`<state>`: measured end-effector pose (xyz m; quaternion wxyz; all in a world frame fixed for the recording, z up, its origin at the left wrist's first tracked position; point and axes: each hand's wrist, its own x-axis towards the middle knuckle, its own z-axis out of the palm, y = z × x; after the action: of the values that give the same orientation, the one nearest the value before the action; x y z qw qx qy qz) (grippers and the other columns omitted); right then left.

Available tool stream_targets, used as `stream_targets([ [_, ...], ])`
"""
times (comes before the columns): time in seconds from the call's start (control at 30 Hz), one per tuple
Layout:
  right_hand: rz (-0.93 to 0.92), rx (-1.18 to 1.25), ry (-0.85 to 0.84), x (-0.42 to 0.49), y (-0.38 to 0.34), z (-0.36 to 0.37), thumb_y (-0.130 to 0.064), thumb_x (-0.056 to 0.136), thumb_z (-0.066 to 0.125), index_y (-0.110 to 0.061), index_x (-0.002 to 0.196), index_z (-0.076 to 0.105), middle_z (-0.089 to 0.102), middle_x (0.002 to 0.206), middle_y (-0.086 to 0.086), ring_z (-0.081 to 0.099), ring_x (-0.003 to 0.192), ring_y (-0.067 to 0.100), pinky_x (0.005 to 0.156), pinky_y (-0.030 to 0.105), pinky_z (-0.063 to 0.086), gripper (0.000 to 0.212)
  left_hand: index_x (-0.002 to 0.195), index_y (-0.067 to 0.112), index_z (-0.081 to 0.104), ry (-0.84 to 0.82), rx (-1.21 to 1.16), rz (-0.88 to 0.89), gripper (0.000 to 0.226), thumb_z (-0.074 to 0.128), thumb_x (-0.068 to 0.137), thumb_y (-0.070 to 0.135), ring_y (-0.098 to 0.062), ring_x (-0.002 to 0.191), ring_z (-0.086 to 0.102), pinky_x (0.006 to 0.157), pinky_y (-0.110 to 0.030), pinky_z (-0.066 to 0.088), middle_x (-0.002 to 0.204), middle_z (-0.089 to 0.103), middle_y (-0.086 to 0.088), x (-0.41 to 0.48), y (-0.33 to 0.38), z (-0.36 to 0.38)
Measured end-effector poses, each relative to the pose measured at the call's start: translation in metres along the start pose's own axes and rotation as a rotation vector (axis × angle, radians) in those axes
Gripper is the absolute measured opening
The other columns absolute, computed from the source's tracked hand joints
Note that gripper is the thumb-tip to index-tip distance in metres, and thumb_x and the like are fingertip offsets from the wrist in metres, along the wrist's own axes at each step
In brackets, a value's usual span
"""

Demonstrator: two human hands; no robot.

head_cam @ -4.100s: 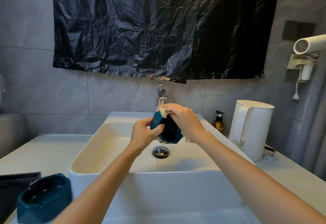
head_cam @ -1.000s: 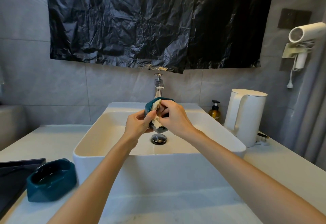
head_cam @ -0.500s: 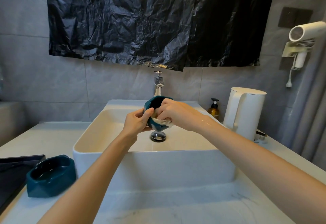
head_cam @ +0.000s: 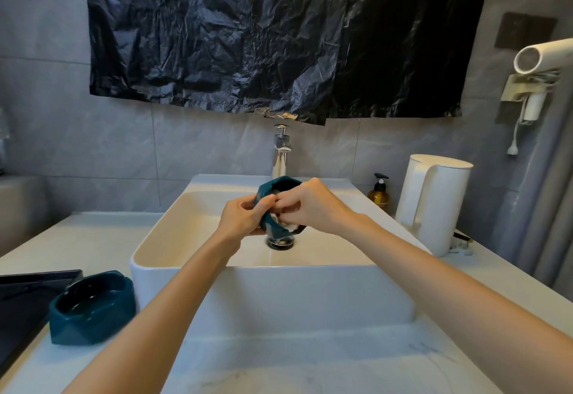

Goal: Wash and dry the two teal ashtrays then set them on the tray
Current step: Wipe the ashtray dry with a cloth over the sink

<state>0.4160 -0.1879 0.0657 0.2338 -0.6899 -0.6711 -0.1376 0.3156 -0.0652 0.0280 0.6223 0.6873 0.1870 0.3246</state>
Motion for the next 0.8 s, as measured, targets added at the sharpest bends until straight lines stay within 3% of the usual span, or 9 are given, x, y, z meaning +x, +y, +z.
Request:
stream_targets([
  [0.13,0.017,-0.057,0.192,0.001,-0.004,0.015,-0.01,0.088,0.061,-0.012,0.09,0.075,0.073,0.085,0.002,0.061,0.074,0.013,0.072,0.022,0.048,0.014,0.109,0.011,0.063,-0.002,-0.051,-0.031,0.028,0.058,0.091,0.032,-0.018,0.077,0.066,0.059,-0.024,0.058,0.088,0.065,-0.005,-0.001,0.002,0.001],
  [0.27,0.108,-0.274,0.269,0.009,-0.009,0.02,-0.019,0.095,0.053,-0.013,0.099,0.074,0.074,0.095,0.008,0.066,0.084,0.024,0.075,0.03,0.051,0.022,0.104,0.013,0.063,0.013,-0.049,-0.036,0.024,0.059,0.091,0.032,-0.018,0.075,0.067,0.06,-0.025,0.058,0.088,0.066,-0.008,-0.003,0.003,0.002],
  [0.37,0.231,-0.58,0.097,0.014,-0.008,0.011,-0.02,0.097,0.045,-0.013,0.101,0.068,0.07,0.098,0.009,0.064,0.087,0.028,0.066,0.03,0.045,0.024,0.098,0.014,0.063,0.044,-0.07,-0.012,0.015,0.061,0.09,0.027,-0.017,0.073,0.067,0.056,-0.023,0.058,0.083,0.067,-0.004,-0.003,0.003,0.0],
  [0.43,0.266,-0.635,-0.027,0.012,-0.01,0.006,-0.021,0.094,0.047,-0.012,0.101,0.066,0.069,0.099,0.011,0.063,0.088,0.03,0.064,0.032,0.042,0.021,0.098,0.012,0.064,0.063,-0.084,-0.007,0.015,0.062,0.09,0.025,-0.017,0.073,0.066,0.054,-0.023,0.058,0.083,0.067,-0.003,-0.002,0.002,0.0],
  [0.63,0.142,-0.149,-0.1,0.003,-0.012,0.002,-0.012,0.09,0.052,-0.012,0.084,0.069,0.069,0.085,0.001,0.059,0.075,0.02,0.068,0.037,0.051,0.017,0.11,0.009,0.065,0.061,-0.032,-0.012,0.027,0.062,0.09,0.028,-0.021,0.08,0.067,0.061,-0.026,0.058,0.093,0.067,-0.008,-0.001,-0.001,0.002],
  [0.8,0.064,-0.221,-0.016,0.01,-0.002,0.013,-0.01,0.09,0.055,-0.011,0.093,0.074,0.069,0.096,0.002,0.06,0.087,0.02,0.078,0.037,0.052,0.019,0.117,0.009,0.063,0.057,-0.005,0.0,0.036,0.063,0.088,0.03,-0.027,0.092,0.067,0.07,-0.03,0.059,0.104,0.068,-0.012,0.0,0.0,0.001],
])
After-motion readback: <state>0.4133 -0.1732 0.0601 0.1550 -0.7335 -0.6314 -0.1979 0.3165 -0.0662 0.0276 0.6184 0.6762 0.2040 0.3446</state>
